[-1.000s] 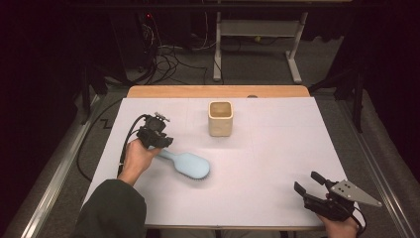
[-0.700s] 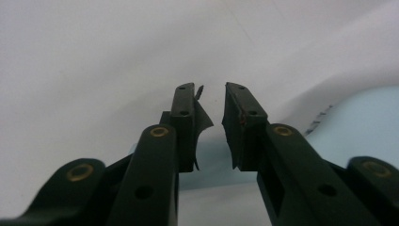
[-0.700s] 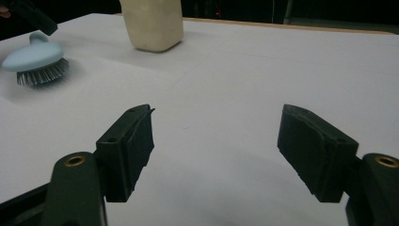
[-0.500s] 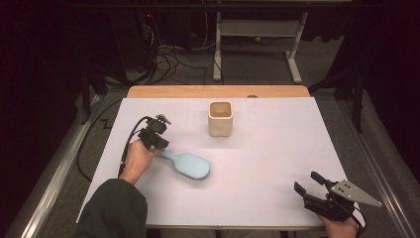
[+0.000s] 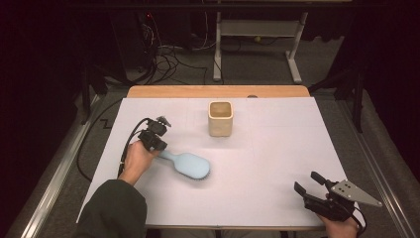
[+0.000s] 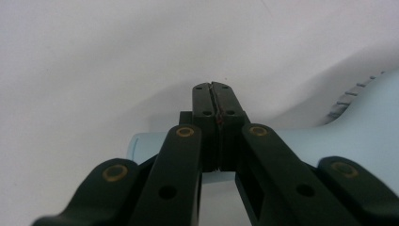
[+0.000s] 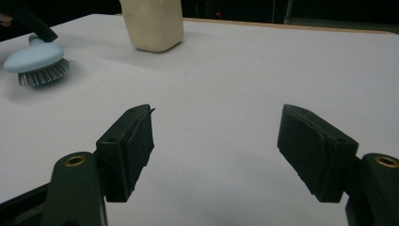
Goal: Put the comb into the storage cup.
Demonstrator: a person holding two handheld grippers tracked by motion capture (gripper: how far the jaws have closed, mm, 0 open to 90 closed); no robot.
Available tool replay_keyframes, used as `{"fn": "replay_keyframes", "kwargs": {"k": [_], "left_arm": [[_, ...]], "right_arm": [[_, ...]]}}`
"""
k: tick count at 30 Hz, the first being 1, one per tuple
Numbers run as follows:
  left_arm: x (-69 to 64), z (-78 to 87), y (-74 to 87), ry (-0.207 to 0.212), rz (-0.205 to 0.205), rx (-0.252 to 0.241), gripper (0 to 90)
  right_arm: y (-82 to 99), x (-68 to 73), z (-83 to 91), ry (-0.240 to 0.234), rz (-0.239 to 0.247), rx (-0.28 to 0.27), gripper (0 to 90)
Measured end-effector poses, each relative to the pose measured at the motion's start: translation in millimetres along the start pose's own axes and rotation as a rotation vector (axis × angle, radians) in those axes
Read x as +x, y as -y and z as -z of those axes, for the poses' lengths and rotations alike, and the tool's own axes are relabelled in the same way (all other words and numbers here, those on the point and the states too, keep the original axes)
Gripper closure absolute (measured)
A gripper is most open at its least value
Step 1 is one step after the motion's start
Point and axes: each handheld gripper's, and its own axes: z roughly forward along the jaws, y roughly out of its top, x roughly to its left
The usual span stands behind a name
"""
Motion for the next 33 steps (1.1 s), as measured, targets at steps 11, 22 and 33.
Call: {"fn": "replay_keyframes", "kwargs": {"k": [11,22,33], "left_arm": [[-5.2,1.8,5.0,-0.015,-0.033,0.02,89.1],[-6.9,4.6,15.8,0.036,-0.027,-0.003,89.2],[-9.1,6.6,25.3,0.068,-0.033,0.006,89.1]], "right_arm": [[-0.1,-0.3,0.5,0.002,-0.006,0.0,28.1],[-0.2,-0.3,0.5,0.003,-0.005,0.0,28.0],[-0.2,-0.5,0.5,0.004,-0.007,-0.002,28.0]]}}
